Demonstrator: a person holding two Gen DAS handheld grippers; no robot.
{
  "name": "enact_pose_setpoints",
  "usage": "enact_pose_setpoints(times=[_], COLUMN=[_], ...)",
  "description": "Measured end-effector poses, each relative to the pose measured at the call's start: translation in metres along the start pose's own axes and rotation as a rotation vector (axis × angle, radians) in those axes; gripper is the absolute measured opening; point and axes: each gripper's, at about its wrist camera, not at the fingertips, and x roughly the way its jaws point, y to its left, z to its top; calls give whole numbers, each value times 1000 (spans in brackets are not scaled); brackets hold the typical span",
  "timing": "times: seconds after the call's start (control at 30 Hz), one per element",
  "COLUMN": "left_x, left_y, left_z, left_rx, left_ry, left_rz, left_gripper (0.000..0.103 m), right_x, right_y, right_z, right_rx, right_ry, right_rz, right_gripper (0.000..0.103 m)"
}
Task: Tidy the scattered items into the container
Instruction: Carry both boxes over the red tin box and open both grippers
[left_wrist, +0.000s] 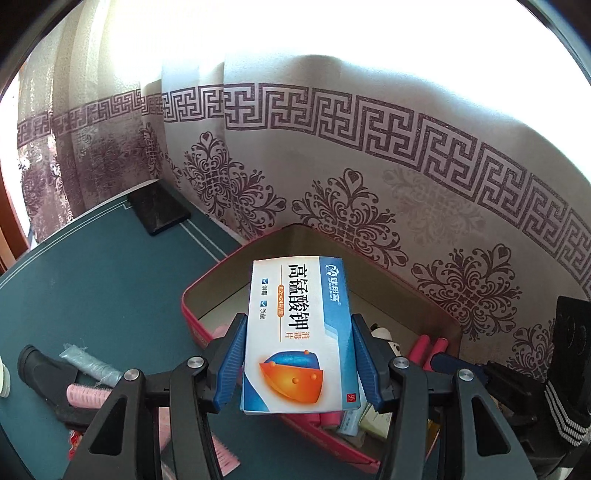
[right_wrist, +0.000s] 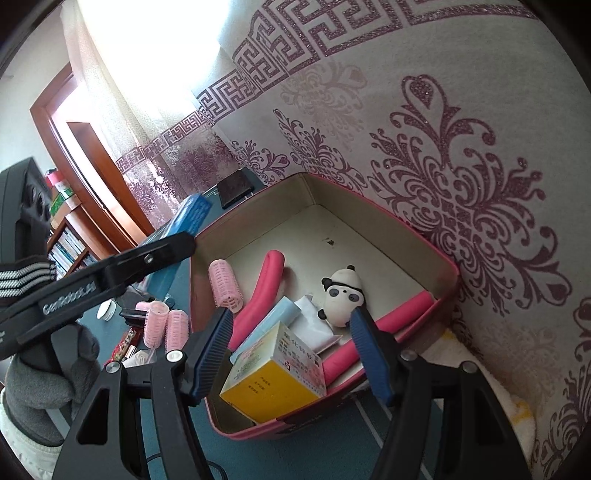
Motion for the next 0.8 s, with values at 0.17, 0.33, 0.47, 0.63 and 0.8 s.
enact_pose_setpoints(times=[0.17, 0.33, 0.47, 0.63, 0.8], left_x=[14, 13, 8, 0, -10], left_y=[0, 9, 19, 26, 37], left_z=[7, 4, -1, -10, -24], left_rx=[-12, -41, -74, -97, -132], left_ry=[9, 5, 7, 13, 24], left_rz=[-19, -14, -1, 15, 27], left_gripper=[63, 69, 69, 69, 69], right_x=[1, 1, 2, 1, 0], right_y=[1, 3, 3, 4, 10], right_z=[0, 0, 0, 0, -2], right_rx=[-13, -16, -18, -17, -27], right_ry=[-3, -3, -2, -4, -5], right_rz=[-10, -13, -13, -13, -7], right_gripper=[70, 70, 70, 70, 71])
